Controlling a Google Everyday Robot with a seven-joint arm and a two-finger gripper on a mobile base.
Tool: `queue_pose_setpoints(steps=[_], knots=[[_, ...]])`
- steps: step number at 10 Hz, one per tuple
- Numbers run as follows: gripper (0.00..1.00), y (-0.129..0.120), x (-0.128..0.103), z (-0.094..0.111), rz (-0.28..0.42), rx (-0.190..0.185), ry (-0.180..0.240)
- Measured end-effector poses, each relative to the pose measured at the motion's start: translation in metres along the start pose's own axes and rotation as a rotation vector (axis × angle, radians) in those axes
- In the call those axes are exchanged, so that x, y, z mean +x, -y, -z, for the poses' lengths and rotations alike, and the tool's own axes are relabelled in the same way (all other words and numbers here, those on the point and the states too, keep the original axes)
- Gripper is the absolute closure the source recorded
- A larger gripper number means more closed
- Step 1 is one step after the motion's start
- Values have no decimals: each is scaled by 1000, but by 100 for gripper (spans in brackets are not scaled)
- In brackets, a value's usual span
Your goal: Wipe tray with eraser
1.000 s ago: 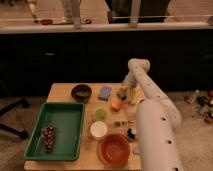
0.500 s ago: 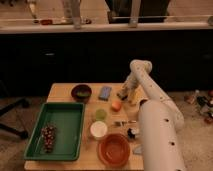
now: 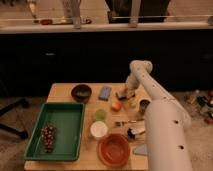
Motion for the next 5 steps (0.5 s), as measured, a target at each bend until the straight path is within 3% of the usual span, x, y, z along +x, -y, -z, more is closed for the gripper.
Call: queue_pose_setpoints(steps=[5], knots=[[100, -13, 2, 31, -35, 62, -47]])
